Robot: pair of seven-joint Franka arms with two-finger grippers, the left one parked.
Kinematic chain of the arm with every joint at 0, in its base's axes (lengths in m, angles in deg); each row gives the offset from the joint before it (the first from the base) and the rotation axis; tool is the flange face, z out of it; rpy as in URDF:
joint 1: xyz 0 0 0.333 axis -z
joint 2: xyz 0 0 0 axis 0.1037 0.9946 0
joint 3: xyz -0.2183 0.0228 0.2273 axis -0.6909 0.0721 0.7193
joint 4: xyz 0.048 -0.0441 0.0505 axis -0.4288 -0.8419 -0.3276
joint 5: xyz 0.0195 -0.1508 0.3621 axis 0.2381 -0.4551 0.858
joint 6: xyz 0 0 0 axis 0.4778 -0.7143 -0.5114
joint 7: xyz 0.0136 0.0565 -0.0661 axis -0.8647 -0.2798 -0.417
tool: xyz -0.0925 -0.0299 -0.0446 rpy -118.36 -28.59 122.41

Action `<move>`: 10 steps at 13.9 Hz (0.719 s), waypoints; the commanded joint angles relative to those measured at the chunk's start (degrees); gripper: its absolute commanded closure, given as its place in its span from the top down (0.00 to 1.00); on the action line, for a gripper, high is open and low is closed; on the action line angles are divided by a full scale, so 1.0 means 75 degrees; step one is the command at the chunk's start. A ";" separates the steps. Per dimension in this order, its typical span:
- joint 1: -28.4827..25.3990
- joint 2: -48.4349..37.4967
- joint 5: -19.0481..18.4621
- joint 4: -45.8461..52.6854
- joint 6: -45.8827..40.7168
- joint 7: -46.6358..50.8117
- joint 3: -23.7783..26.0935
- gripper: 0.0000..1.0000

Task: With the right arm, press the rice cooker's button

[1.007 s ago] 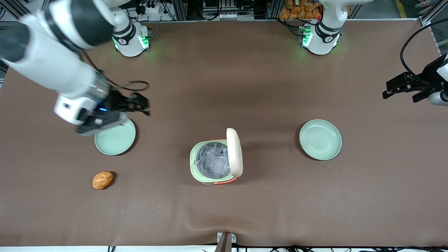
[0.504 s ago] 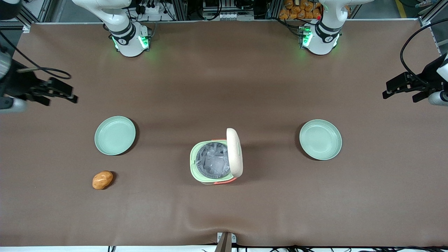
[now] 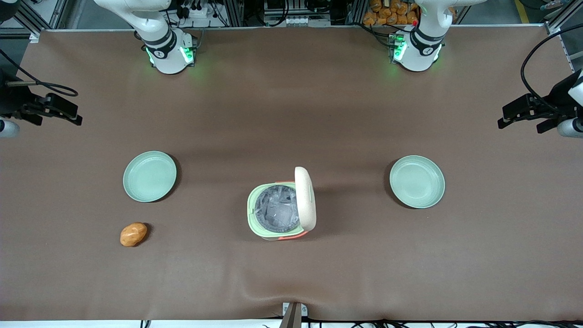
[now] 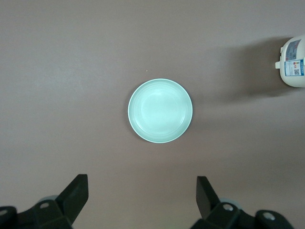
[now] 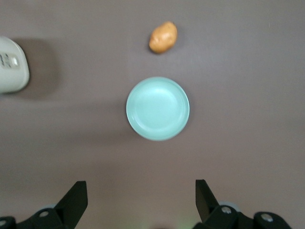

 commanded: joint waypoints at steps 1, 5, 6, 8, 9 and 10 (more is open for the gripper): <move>0.0054 -0.0292 -0.0051 -0.0158 -0.0137 0.0042 0.0039 1.00; 0.0019 -0.0327 0.0008 -0.0146 -0.0160 0.0066 0.0040 1.00; 0.0019 -0.0327 0.0008 -0.0157 -0.0183 0.0066 0.0039 1.00; 0.0019 -0.0315 0.0008 -0.0146 -0.0184 0.0066 0.0039 1.00; 0.0019 -0.0315 0.0008 -0.0157 -0.0184 0.0066 0.0039 1.00; 0.0019 -0.0292 0.0008 -0.0158 -0.0184 0.0066 0.0039 1.00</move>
